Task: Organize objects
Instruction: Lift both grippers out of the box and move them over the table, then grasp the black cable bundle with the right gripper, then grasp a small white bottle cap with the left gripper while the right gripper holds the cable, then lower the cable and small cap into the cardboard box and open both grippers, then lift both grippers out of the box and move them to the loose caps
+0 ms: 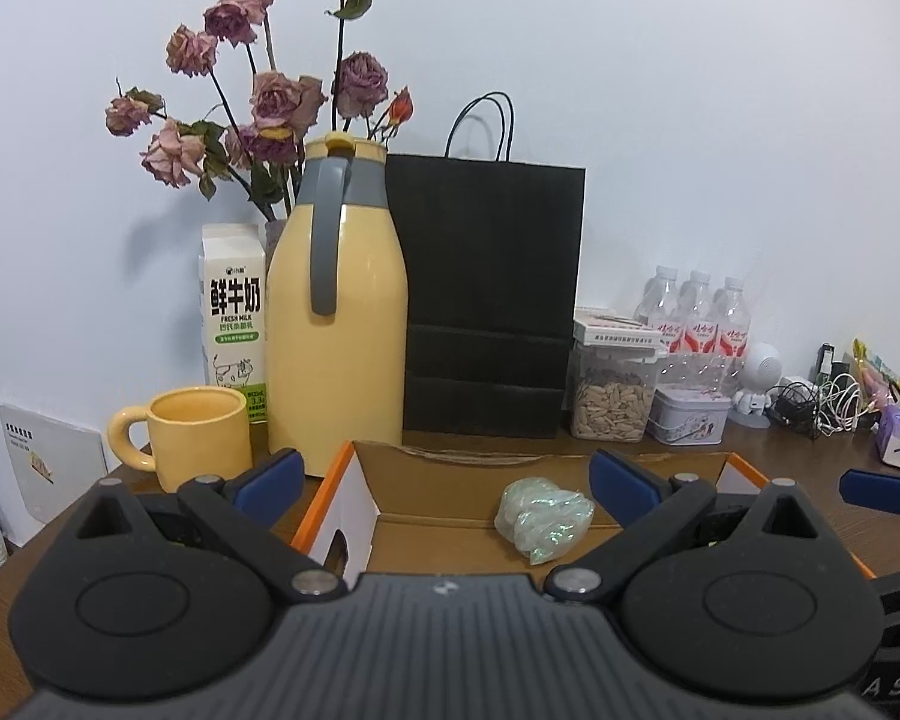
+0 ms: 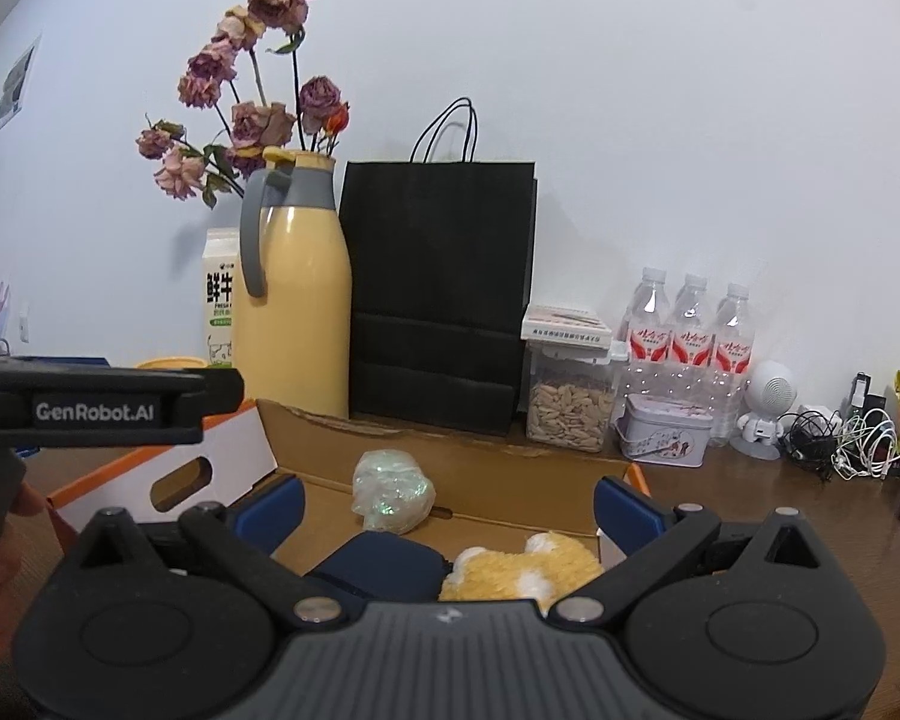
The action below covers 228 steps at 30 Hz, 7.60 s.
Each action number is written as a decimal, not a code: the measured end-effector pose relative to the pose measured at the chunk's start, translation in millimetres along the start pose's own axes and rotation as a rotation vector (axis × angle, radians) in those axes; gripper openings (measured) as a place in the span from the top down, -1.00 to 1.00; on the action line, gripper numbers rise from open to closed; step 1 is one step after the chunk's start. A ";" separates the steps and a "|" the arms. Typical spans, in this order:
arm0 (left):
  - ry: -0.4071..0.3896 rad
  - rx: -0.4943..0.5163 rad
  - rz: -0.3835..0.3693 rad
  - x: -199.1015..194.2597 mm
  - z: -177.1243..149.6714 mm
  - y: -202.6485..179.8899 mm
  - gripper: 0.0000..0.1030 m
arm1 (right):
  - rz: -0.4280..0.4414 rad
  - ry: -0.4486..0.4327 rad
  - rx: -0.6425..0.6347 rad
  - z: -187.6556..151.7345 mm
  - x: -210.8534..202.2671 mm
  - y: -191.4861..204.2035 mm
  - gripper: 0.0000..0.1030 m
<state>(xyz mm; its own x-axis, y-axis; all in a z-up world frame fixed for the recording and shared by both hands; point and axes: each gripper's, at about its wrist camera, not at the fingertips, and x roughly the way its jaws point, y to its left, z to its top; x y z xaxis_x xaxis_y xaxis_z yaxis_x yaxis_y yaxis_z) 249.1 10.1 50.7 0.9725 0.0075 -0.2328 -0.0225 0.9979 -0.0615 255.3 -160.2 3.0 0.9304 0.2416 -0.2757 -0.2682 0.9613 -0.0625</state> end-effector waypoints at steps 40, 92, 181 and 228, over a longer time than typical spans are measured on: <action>0.241 0.019 0.089 -113.9 -48.1 22.2 -1.00 | -0.063 0.298 -0.007 -92.8 -119.8 -108.7 -1.00; 0.368 0.046 0.083 -62.9 -75.2 30.9 -0.92 | 0.027 0.070 0.013 -74.8 -89.5 -33.8 0.30; 0.091 0.009 -0.011 28.3 -12.2 2.3 -1.00 | 0.044 0.014 0.025 -10.4 17.9 9.2 -1.00; 0.080 0.018 0.008 -59.7 -9.0 7.3 -1.00 | -0.011 -0.024 -0.010 -8.1 -79.1 -11.3 -1.00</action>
<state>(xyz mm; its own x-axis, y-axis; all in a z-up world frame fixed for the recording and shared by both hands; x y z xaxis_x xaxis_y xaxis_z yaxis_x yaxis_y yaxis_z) 188.8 16.4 55.4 0.9506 0.0113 -0.3101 -0.0257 0.9988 -0.0423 182.8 -191.2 17.8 0.9392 0.2339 -0.2515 -0.2599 0.9627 -0.0754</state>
